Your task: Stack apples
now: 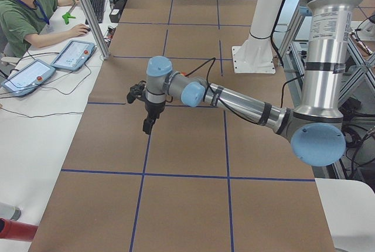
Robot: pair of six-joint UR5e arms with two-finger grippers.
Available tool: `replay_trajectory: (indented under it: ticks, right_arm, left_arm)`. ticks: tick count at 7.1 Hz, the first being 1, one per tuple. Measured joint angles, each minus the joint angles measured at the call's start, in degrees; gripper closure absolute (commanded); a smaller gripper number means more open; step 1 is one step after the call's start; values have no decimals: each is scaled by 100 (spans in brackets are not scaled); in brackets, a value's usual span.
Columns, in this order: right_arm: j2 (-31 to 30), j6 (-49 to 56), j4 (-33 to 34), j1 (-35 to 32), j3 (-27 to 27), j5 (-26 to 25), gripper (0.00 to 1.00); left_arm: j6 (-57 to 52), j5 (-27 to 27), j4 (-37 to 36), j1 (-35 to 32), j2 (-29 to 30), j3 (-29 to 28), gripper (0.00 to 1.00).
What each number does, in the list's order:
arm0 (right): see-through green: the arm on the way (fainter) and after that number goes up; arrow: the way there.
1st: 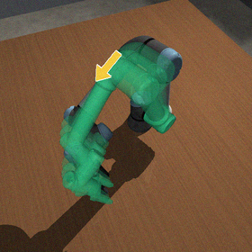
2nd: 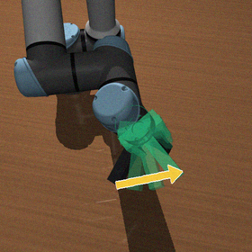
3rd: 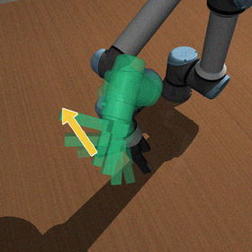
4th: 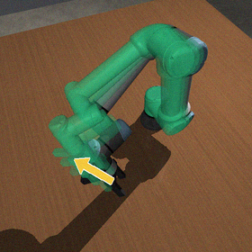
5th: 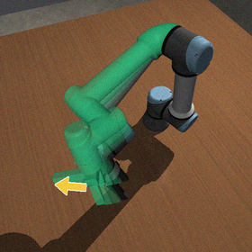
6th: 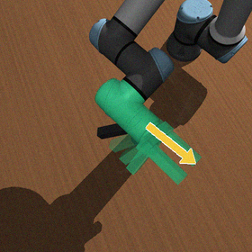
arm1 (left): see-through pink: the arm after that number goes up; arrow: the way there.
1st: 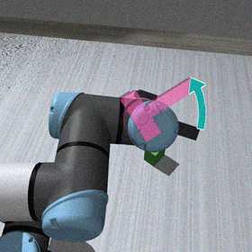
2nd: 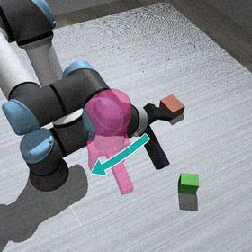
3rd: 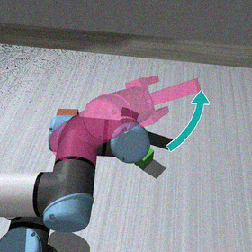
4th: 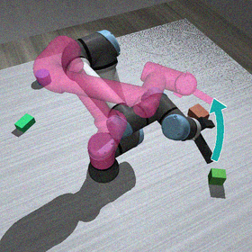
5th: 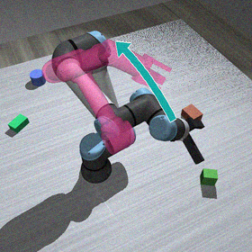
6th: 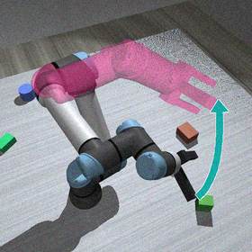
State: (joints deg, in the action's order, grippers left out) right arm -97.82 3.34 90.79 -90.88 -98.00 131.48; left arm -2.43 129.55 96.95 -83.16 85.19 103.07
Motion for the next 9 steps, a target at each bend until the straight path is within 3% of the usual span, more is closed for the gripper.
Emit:
replay_trajectory:
  ticks: [3,9]
  right_arm:
    - [0,0,0,0,0,3,0]
    - [0,0,0,0,0,0,0]
  left_arm:
    - [-354,208,-54,-410,-374,-152,0]
    - [-400,211,-81,-828,-343,-220,0]
